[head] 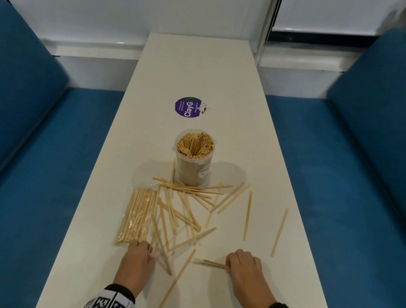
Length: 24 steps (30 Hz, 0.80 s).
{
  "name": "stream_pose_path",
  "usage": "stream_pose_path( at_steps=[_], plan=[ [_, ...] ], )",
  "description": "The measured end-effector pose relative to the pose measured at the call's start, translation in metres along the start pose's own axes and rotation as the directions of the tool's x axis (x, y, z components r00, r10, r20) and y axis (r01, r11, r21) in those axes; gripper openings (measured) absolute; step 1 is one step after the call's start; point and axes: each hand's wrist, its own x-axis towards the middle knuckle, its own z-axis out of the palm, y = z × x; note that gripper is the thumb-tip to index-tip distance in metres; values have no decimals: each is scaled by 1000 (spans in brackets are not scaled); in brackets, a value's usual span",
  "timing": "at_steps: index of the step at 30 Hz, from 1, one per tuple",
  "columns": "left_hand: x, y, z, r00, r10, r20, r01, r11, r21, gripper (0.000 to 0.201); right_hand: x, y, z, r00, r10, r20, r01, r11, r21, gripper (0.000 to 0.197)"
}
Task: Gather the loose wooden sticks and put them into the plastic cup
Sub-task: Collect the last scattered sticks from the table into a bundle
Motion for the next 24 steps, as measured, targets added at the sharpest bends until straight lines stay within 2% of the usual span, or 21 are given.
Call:
stream_pose_path(
  at_steps=[2,3,5,6,7,8,9,10,11,13,15,17,21,24],
  plan=[
    [3,0,-4,1000,10,5,-10,1000,-24,9,3,6,-13,988,125,-89,-108,979,173,31],
    [4,1,-5,999,44,0,-44,999,-18,11,8,11,-23,978,192,-82,-157,935,319,23],
    [8,6,-12,997,75,10,-75,997,17,17,19,23,-43,920,384,-79,-267,760,593,23],
    [9,10,-15,999,49,-12,-49,999,-10,17,25,32,-53,857,508,-91,-311,649,694,28],
    [11,14,-19,998,40,-56,-43,997,-56,14,32,40,-60,783,613,-106,-348,573,742,34],
    [14,18,-21,998,10,-62,-19,988,-155,11,37,49,-68,716,687,-126,-382,536,753,36],
    [17,20,-21,994,75,-81,-84,989,-118,17,43,57,-71,659,742,-121,-429,504,750,36],
    [21,24,-21,997,42,-70,-52,987,-150,24,48,65,-72,611,787,-89,-486,462,742,35],
    [22,30,-25,998,41,-48,-46,992,-118,28,54,72,-70,581,812,-46,-550,434,713,34],
    [32,32,-21,1000,-7,-3,7,991,-130,29,64,78,-65,556,830,45,-642,394,658,36],
    [40,37,-19,998,-70,-7,67,978,-199,21,73,73,-58,574,816,67,-655,408,636,37],
    [46,41,-16,993,-118,-4,115,974,-198,18,80,61,-50,640,768,26,-634,509,583,36],
    [50,49,-5,987,-157,-35,152,981,-117,34,92,34,-32,786,618,-39,-533,708,464,32],
    [48,60,2,991,-124,-45,120,989,-85,34,94,8,-26,853,522,-24,-442,744,501,38]
  ],
)
